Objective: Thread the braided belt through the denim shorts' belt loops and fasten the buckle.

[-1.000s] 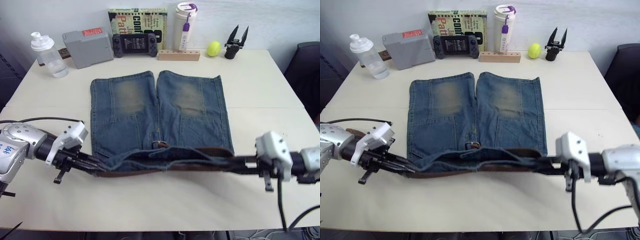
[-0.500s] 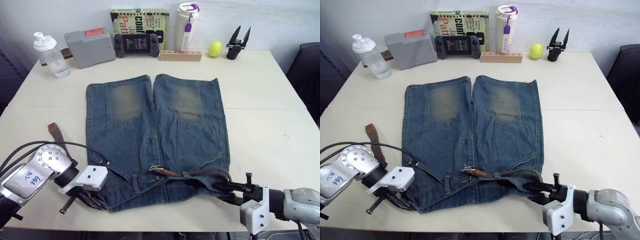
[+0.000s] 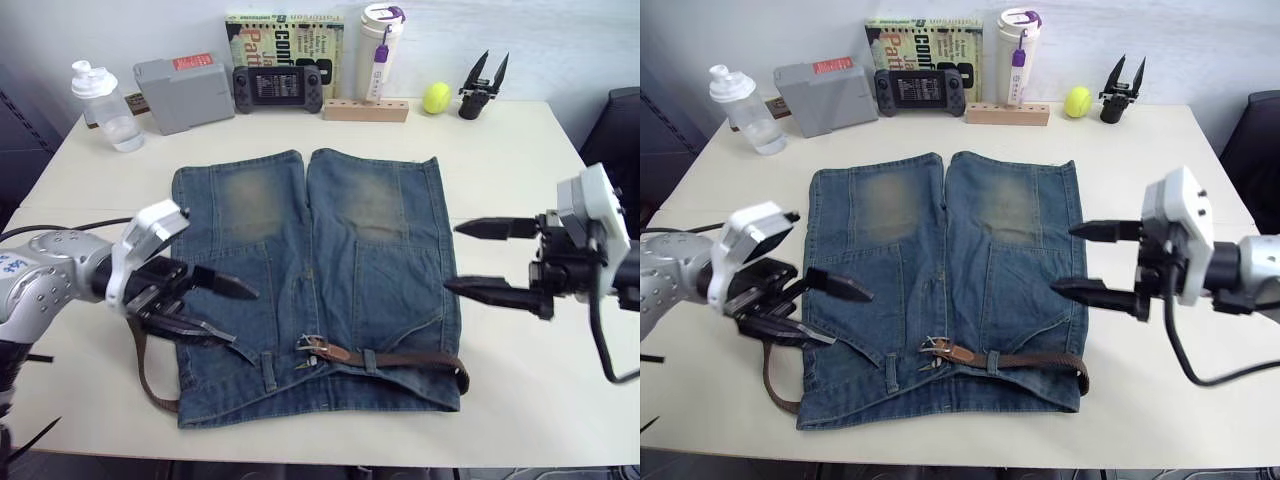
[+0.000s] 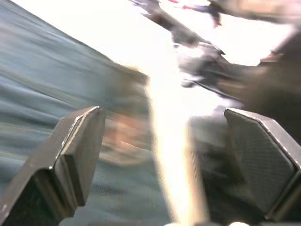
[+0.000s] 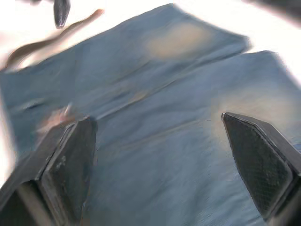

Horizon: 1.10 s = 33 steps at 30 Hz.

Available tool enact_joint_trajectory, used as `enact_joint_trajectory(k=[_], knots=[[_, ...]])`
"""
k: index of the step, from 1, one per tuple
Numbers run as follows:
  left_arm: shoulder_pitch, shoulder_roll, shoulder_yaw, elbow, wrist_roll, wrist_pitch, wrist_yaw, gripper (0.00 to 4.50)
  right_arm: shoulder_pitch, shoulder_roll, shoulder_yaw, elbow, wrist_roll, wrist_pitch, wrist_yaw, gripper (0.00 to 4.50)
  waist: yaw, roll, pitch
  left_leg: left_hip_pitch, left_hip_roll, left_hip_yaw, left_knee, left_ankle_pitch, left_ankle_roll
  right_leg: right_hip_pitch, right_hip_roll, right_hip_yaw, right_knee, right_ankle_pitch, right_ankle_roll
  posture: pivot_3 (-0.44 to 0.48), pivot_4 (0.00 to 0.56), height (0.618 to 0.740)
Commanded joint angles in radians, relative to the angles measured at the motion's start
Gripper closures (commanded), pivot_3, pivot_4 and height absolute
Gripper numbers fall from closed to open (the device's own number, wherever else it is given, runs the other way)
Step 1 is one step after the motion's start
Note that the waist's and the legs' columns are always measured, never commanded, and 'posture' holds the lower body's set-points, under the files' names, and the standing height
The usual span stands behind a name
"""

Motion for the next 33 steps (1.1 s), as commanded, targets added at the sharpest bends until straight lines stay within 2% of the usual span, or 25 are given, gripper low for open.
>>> enact_joint_trajectory(k=[1, 3, 7, 10, 14, 17, 18, 22, 23, 24, 26, 29, 31, 32, 33], knots=[[-0.139, -0.177, -0.065, 0.199, 0.296, -0.019, 0.411, 0.06, -0.225, 0.247, 0.205, 0.241, -0.246, -0.059, -0.087, 0.0, -0.001, 0.0, 0.0, -0.001, 0.0, 0.0, 0.001, 0.0, 0.0, 0.0, 0.0, 0.0, 0.001, 0.0, 0.001, 0.0, 0.15, 0.697], [-0.178, -0.208, -0.108, 0.273, 0.375, 0.009, 0.479, 0.06, -0.286, 0.248, 0.33, 0.366, -0.416, -0.117, 0.0, 0.0, -0.003, -0.001, 0.0, -0.005, -0.001, 0.001, 0.005, 0.001, 0.002, -0.005, -0.001, 0.001, 0.006, 0.0, 0.002, 0.0, 0.15, 0.697], [-0.207, -0.226, -0.163, 0.338, 0.474, 0.007, 0.516, 0.06, -0.378, 0.293, 0.483, 0.547, -0.585, -0.157, 0.07, 0.0, -0.002, -0.001, 0.002, -0.008, -0.004, 0.004, 0.006, 0.002, 0.006, -0.009, -0.003, 0.001, 0.013, 0.0, 0.004, 0.0, 0.15, 0.697], [-0.213, -0.231, -0.195, 0.374, 0.523, 0.015, 0.517, 0.06, -0.417, 0.324, 0.544, 0.644, -0.649, -0.166, 0.119, 0.0, -0.001, -0.001, 0.002, -0.008, -0.006, 0.006, 0.008, 0.002, 0.009, -0.009, 0.0, 0.001, 0.017, 0.001, 0.007, 0.0, 0.15, 0.697], [-0.185, -0.244, -0.251, 0.398, 0.62, -0.012, 0.54, 0.06, -0.452, 0.413, 0.583, 0.844, -0.755, -0.214, 0.106, 0.0, -0.001, -0.002, 0.002, -0.008, -0.006, 0.007, 0.008, 0.0, 0.011, -0.007, 0.0, 0.002, 0.012, 0.002, 0.01, 0.0, 0.15, 0.697], [-0.156, -0.262, -0.268, 0.383, 0.639, -0.011, 0.533, 0.06, -0.445, 0.429, 0.612, 0.904, -0.8, -0.228, 0.139, 0.0, -0.002, -0.002, 0.002, -0.007, -0.006, 0.006, 0.009, 0.0, 0.011, -0.006, 0.0, 0.001, 0.012, 0.002, 0.01, 0.0, 0.15, 0.697], [-0.147, -0.268, -0.273, 0.381, 0.641, -0.017, 0.52, 0.31, -0.44, 0.431, 0.616, 0.913, -0.805, -0.22, 0.153, 0.0, -0.003, -0.001, 0.002, -0.006, -0.006, 0.006, 0.009, 0.0, 0.011, -0.005, 0.0, 0.001, 0.012, 0.002, 0.01, 0.0, 0.15, 0.697], [-0.148, -0.287, -0.25, 0.417, 0.631, -0.036, 0.483, 1.19, -0.404, 0.424, 0.627, 0.867, -0.788, -0.153, 0.234, 0.85, -0.004, -0.001, -0.002, 0.001, -0.005, 0.007, 0.009, 0.0, 0.009, -0.001, -0.001, 0.002, 0.01, 0.002, 0.01, 0.0, 0.15, 0.697], [-0.148, -0.287, -0.243, 0.421, 0.633, -0.039, 0.478, 1.53, -0.397, 0.421, 0.625, 0.851, -0.785, -0.148, 0.251, 1.34, -0.005, -0.001, -0.003, 0.002, -0.005, 0.007, 0.009, 0.0, 0.009, 0.0, -0.001, 0.002, 0.009, 0.002, 0.01, 0.0, 0.15, 0.697], [-0.147, -0.285, -0.237, 0.421, 0.634, -0.041, 0.474, 1.75, -0.391, 0.419, 0.622, 0.838, -0.783, -0.149, 0.262, 1.55, -0.005, -0.001, -0.005, 0.002, -0.004, 0.007, 0.009, 0.0, 0.009, 0.0, -0.001, 0.002, 0.01, 0.002, 0.01, 0.0, 0.15, 0.697], [-0.138, -0.277, -0.226, 0.411, 0.635, -0.039, 0.465, 2.48, -0.381, 0.414, 0.618, 0.812, -0.783, -0.161, 0.279, 2.35, -0.002, -0.002, -0.013, 0.004, -0.004, 0.006, 0.008, 0.0, 0.008, 0.002, -0.003, 0.004, 0.008, 0.002, 0.01, 0.0, 0.15, 0.697], [-0.101, -0.247, -0.154, 0.359, 0.586, -0.027, 0.41, 3.35, -0.367, 0.386, 0.578, 0.7, -0.751, -0.103, 0.31, 3.25, -0.002, -0.004, -0.018, 0.012, -0.004, 0.003, 0.009, -0.011, 0.007, 0.013, -0.003, 0.004, 0.003, 0.002, 0.009, 0.0, 0.15, 0.697], [-0.096, -0.241, -0.111, 0.333, 0.569, -0.011, 0.387, 4.12, -0.355, 0.367, 0.555, 0.622, -0.739, -0.056, 0.347, 4.13, -0.003, -0.004, -0.018, 0.011, -0.004, 0.004, 0.008, -0.011, 0.007, 0.013, -0.003, 0.004, 0.003, 0.002, 0.009, 0.0, 0.15, 0.697], [-0.093, -0.241, -0.1, 0.324, 0.569, -0.004, 0.382, 4.38, -0.348, 0.363, 0.547, 0.597, -0.74, -0.039, 0.357, 4.42, -0.002, -0.004, -0.018, 0.011, -0.004, 0.004, 0.008, -0.011, 0.007, 0.012, -0.003, 0.004, 0.003, 0.002, 0.009, 0.0, 0.15, 0.697], [-0.101, -0.248, -0.075, 0.333, 0.568, -0.014, 0.388, 4.45, -0.368, 0.373, 0.524, 0.587, -0.741, -0.03, 0.344, 4.47, -0.002, -0.004, -0.018, 0.009, -0.003, 0.003, 0.008, -0.011, 0.007, 0.012, -0.002, 0.003, 0.002, 0.002, 0.009, 0.0, 0.15, 0.697]])
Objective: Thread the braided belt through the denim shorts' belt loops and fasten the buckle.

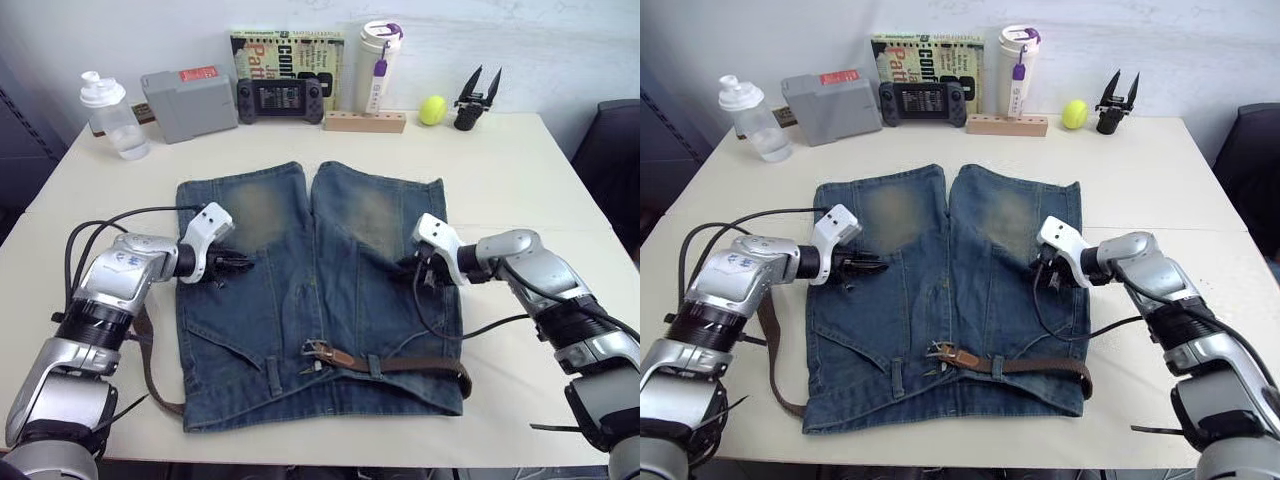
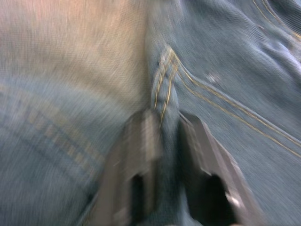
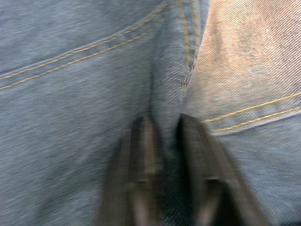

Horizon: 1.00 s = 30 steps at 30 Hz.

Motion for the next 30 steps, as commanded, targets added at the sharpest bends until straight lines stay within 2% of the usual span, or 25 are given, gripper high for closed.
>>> enact_joint_trajectory(k=[1, 5, 8, 15, 21, 23, 30], knots=[[-0.005, 0.003, 0.071, -0.018, -0.012, 0.002, -0.014, 4.45, -0.011, 0.003, -0.04, -0.062, -0.001, 0.061, 0.019, 4.47, 0.0, 0.0, 0.0, 0.0, 0.0, 0.0, 0.0, 0.0, 0.0, 0.0, 0.0, 0.0, 0.0, 0.0, 0.0, 0.0, 0.15, 0.697], [-0.097, -0.041, 0.092, 0.118, 0.047, -0.103, 0.022, 4.45, -0.138, 0.076, -0.084, 0.058, -0.056, 0.002, -0.052, 4.47, -0.003, 0.0, 0.002, -0.003, 0.0, 0.001, 0.001, 0.001, -0.001, -0.004, 0.0, 0.0, 0.0, 0.0, 0.0, 0.0, 0.15, 0.697], [-0.236, -0.107, 0.085, 0.344, 0.133, -0.261, 0.09, 4.45, -0.255, 0.137, -0.073, 0.265, -0.148, -0.131, -0.12, 4.47, -0.003, 0.0, 0.002, -0.014, -0.001, 0.001, 0.002, 0.005, -0.001, -0.017, 0.001, -0.001, 0.005, 0.0, 0.0, 0.0, 0.15, 0.697], [-0.492, -0.236, 0.076, 0.817, 0.285, -0.588, 0.202, 4.45, -0.498, 0.254, -0.093, 0.765, -0.297, -0.425, -0.31, 4.47, -0.006, -0.001, 0.002, -0.017, -0.003, 0.004, -0.001, 0.009, 0.002, -0.018, 0.003, -0.006, 0.005, 0.002, 0.003, 0.0, 0.15, 0.697], [-0.572, -0.287, 0.089, 0.986, 0.354, -0.706, 0.305, 4.45, -0.553, 0.311, -0.086, 0.956, -0.386, -0.566, -0.451, 4.47, -0.027, -0.002, 0.003, -0.018, -0.004, 0.004, 0.0, 0.009, 0.004, -0.018, 0.002, -0.006, 0.004, 0.003, 0.005, 0.0, 0.15, 0.697], [-0.567, -0.295, 0.095, 1.008, 0.363, -0.704, 0.296, 4.45, -0.546, 0.332, -0.12, 0.977, -0.365, -0.561, -0.438, 4.47, -0.029, -0.002, 0.003, -0.018, -0.004, 0.004, 0.0, 0.01, 0.004, -0.018, 0.002, -0.006, 0.005, 0.003, 0.005, 0.0, 0.15, 0.697], [-0.568, -0.274, 0.227, 0.982, 0.275, -0.629, 0.178, 1.58, -0.552, 0.305, -0.214, 0.94, -0.334, -0.561, -0.323, 1.41, -0.035, -0.002, 0.003, -0.018, -0.004, 0.005, -0.001, 0.01, 0.004, -0.019, 0.003, -0.005, 0.005, 0.003, 0.005, 0.0, 0.15, 0.697]])
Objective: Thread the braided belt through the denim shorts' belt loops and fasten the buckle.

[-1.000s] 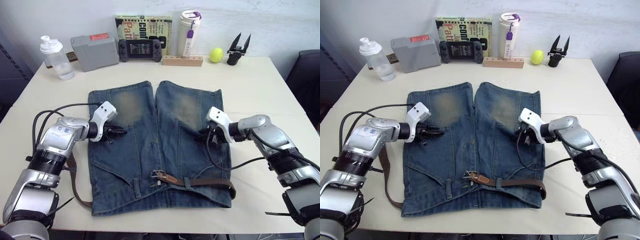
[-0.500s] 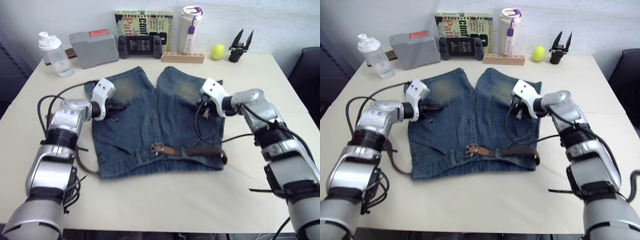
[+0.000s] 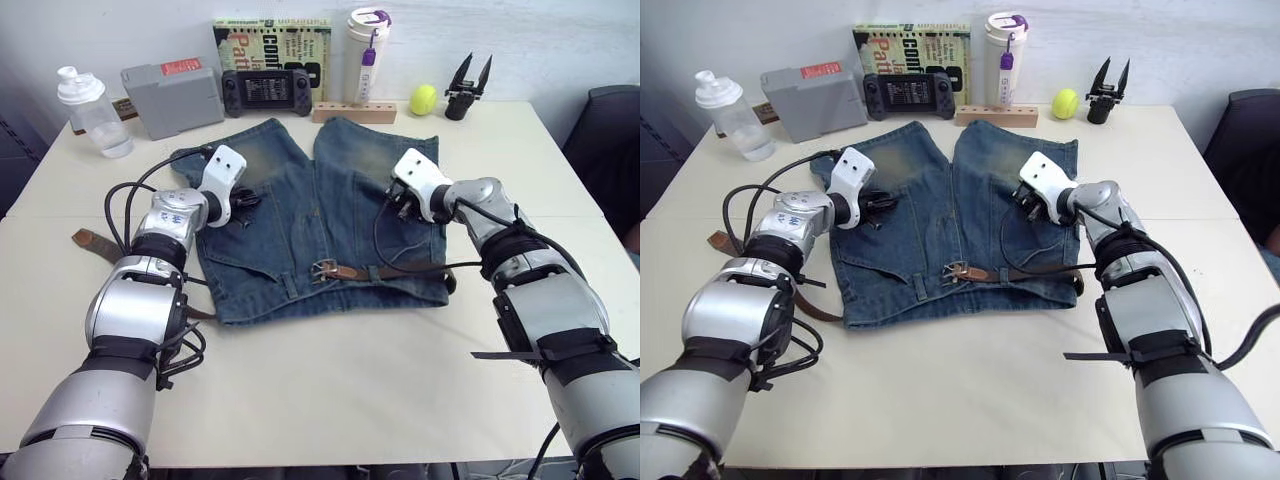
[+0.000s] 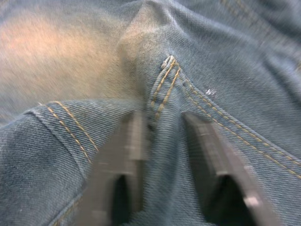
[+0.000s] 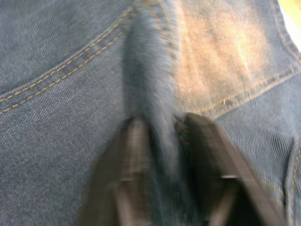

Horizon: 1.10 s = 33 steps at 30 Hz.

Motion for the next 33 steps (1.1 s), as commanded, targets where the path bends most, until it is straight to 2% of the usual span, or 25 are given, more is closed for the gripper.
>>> enact_joint_trajectory(k=[1, 3, 4, 7, 10, 13, 16, 21, 24, 28, 31, 33], knots=[[-0.017, 0.052, 0.084, -0.072, -0.074, 0.081, -0.114, 1.14, -0.027, -0.057, -0.071, -0.074, 0.049, 0.003, 0.119, 0.93, -0.002, 0.0, 0.0, 0.0, 0.0, 0.0, 0.0, 0.0, 0.0, 0.0, 0.0, 0.0, 0.0, 0.0, 0.0, 0.0, 0.15, 0.697], [-0.005, 0.076, 0.101, -0.123, -0.093, 0.145, -0.186, 0.22, -0.026, -0.073, -0.092, -0.116, 0.07, 0.035, 0.208, 0.0, -0.007, 0.001, 0.003, 0.0, 0.0, 0.0, 0.0, 0.0, 0.0, 0.0, 0.0, 0.0, 0.0, 0.0, 0.0, 0.0, 0.15, 0.697], [0.015, 0.101, 0.109, -0.172, -0.111, 0.206, -0.236, 0.1, -0.017, -0.084, -0.097, -0.168, 0.088, 0.066, 0.28, 0.0, -0.009, 0.001, 0.003, 0.0, 0.0, 0.0, 0.0, 0.0, 0.0, 0.0, 0.0, 0.0, 0.0, 0.0, 0.0, 0.0, 0.15, 0.697], [0.098, 0.161, 0.114, -0.391, -0.17, 0.424, -0.347, 0.1, 0.036, -0.115, -0.088, -0.346, 0.128, 0.142, 0.468, 0.0, -0.017, 0.002, 0.004, 0.0, 0.0, 0.0, -0.001, 0.0, 0.0, 0.0, 0.001, 0.001, 0.0, 0.0, 0.0, 0.0, 0.15, 0.697], [0.242, 0.25, 0.119, -0.744, -0.288, 0.73, -0.436, 0.1, 0.127, -0.162, -0.074, -0.6, 0.187, 0.269, 0.619, 0.0, -0.02, 0.002, 0.004, 0.001, 0.001, 0.0, -0.001, 0.0, 0.0, -0.001, 0.002, 0.003, 0.0, 0.0, 0.0, 0.0, 0.15, 0.697], [0.406, 0.376, 0.19, -1.051, -0.408, 1.018, -0.441, 0.1, 0.255, -0.266, -0.046, -0.938, 0.287, 0.465, 0.793, 0.0, -0.016, 0.004, 0.007, 0.001, 0.002, -0.001, -0.001, -0.001, -0.001, 0.0, 0.001, 0.006, 0.0, 0.0, 0.0, 0.0, 0.15, 0.697], [0.529, 0.438, 0.325, -1.221, -0.505, 1.217, -0.397, 0.1, 0.34, -0.34, -0.041, -1.159, 0.369, 0.602, 0.85, 0.0, -0.013, 0.005, 0.009, 0.0, 0.002, -0.003, -0.001, -0.001, -0.001, 0.0, -0.001, 0.01, -0.001, 0.0, 0.0, 0.0, 0.15, 0.697], [0.673, 0.399, 0.617, -1.379, -0.527, 1.487, -0.228, 0.1, 0.409, -0.378, -0.044, -1.373, 0.478, 0.734, 0.819, 0.0, 0.0, 0.005, 0.009, 0.004, 0.003, -0.004, -0.001, -0.003, -0.003, 0.003, -0.003, 0.012, -0.003, 0.0, -0.001, 0.0, 0.15, 0.697], [0.779, 0.389, 0.725, -1.429, -0.61, 1.507, -0.139, 0.1, 0.41, -0.371, -0.047, -1.423, 0.517, 0.777, 0.784, 0.0, 0.009, 0.005, 0.009, 0.005, 0.003, -0.003, -0.001, -0.003, -0.005, 0.001, -0.003, 0.013, -0.002, 0.0, -0.001, 0.0, 0.15, 0.697], [0.869, 0.326, 0.956, -1.367, -0.748, 1.507, 0.111, 0.1, 0.402, -0.368, -0.045, -1.451, 0.544, 0.802, 0.758, 0.0, 0.012, 0.004, 0.009, 0.005, 0.003, -0.003, -0.001, -0.004, -0.005, 0.002, -0.003, 0.015, -0.003, 0.0, -0.001, 0.0, 0.15, 0.697], [0.818, 0.21, 1.089, -1.386, -0.706, 1.507, 0.388, 0.1, 0.396, -0.379, -0.039, -1.455, 0.559, 0.806, 0.769, 0.0, 0.018, 0.004, 0.008, 0.005, 0.003, -0.004, -0.001, -0.004, -0.005, 0.002, -0.004, 0.017, -0.003, 0.0, -0.001, 0.0, 0.15, 0.697], [0.705, 0.083, 1.141, -1.46, -0.6, 1.507, 0.556, 0.1, 0.386, -0.375, -0.028, -1.429, 0.541, 0.781, 0.763, 0.0, 0.034, 0.002, 0.008, 0.005, 0.002, -0.003, 0.0, -0.006, -0.007, 0.002, -0.004, 0.018, -0.003, 0.0, 0.0, 0.0, 0.15, 0.697]])
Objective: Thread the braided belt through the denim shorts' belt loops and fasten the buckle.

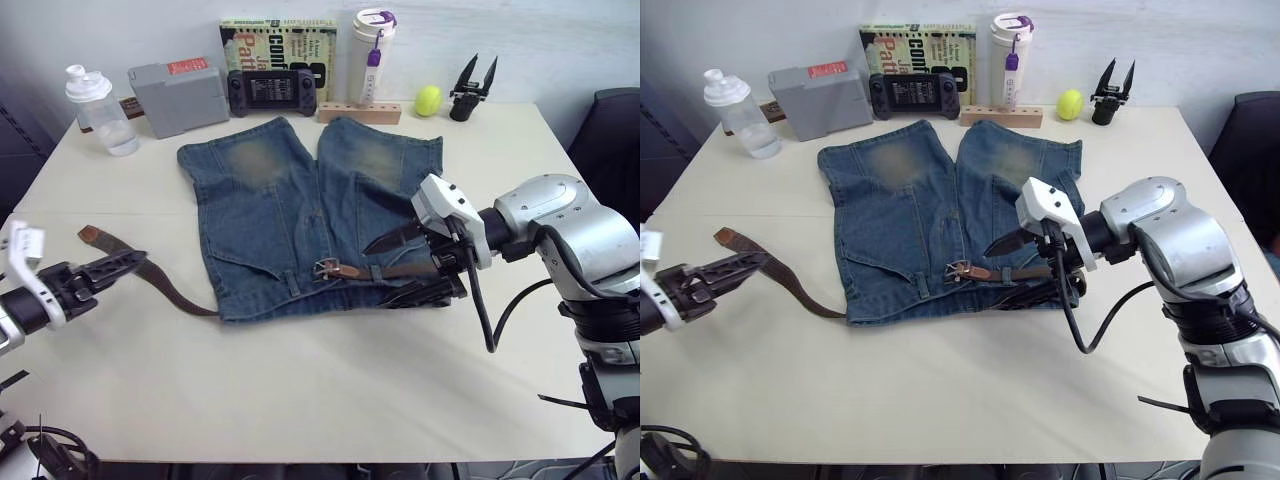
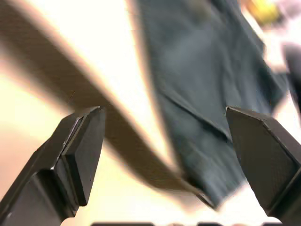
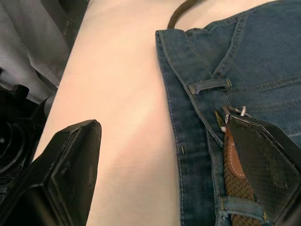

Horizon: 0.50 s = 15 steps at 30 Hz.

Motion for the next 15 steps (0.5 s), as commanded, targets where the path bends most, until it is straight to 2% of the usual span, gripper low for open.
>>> enact_joint_trajectory(k=[1, 4, 6, 8, 11, 15], knots=[[-0.165, -0.161, 0.104, -0.12, 0.132, -0.002, 0.297, 0.1, -0.036, -0.007, -0.001, 0.003, -0.001, -0.037, -0.001, 0.0, 0.018, -0.006, 0.0, 0.0, 0.0, 0.0, 0.001, -0.001, -0.001, 0.0, 0.0, 0.0, 0.0, 0.0, 0.0, 0.0, 0.15, 0.697], [-0.298, -0.275, 0.148, -0.152, 0.187, -0.002, 0.444, 0.1, -0.047, -0.003, 0.018, 0.024, -0.027, -0.07, -0.015, 0.0, 0.031, -0.016, -0.002, -0.002, -0.001, 0.0, 0.002, -0.001, -0.001, 0.0, 0.001, 0.002, 0.001, 0.001, 0.001, 0.0, 0.15, 0.697], [-0.382, -0.322, 0.146, -0.161, 0.297, -0.002, 0.536, 0.1, -0.056, 0.005, 0.015, 0.026, -0.02, -0.069, -0.024, 0.0, 0.032, -0.018, -0.002, -0.002, 0.0, 0.001, 0.001, -0.002, -0.002, -0.001, 0.003, 0.002, 0.001, 0.002, 0.003, 0.0, 0.15, 0.697], [-0.443, -0.362, 0.096, -0.128, 0.393, -0.051, 0.627, 0.1, -0.062, 0.015, 0.006, 0.023, -0.018, -0.071, -0.046, 0.0, 0.03, -0.018, -0.002, -0.002, -0.001, 0.003, 0.001, -0.002, -0.002, -0.001, 0.003, 0.003, 0.0, 0.002, 0.003, 0.0, 0.15, 0.697], [-0.488, -0.39, 0.023, -0.062, 0.512, -0.126, 0.742, 0.1, -0.06, 0.015, 0.001, 0.015, -0.028, -0.08, -0.075, 0.0, 0.03, -0.019, -0.002, -0.002, 0.0, 0.004, 0.0, -0.002, -0.002, -0.001, 0.003, 0.003, -0.001, 0.002, 0.003, 0.0, 0.15, 0.697], [-0.527, -0.393, -0.053, 0.057, 0.589, -0.213, 0.798, 0.1, -0.05, 0.007, -0.006, 0.008, -0.036, -0.086, -0.107, 0.0, 0.028, -0.019, -0.002, -0.002, 0.001, 0.005, 0.001, -0.002, -0.002, -0.001, 0.004, 0.004, 0.0, 0.002, 0.003, 0.0, 0.15, 0.697]])
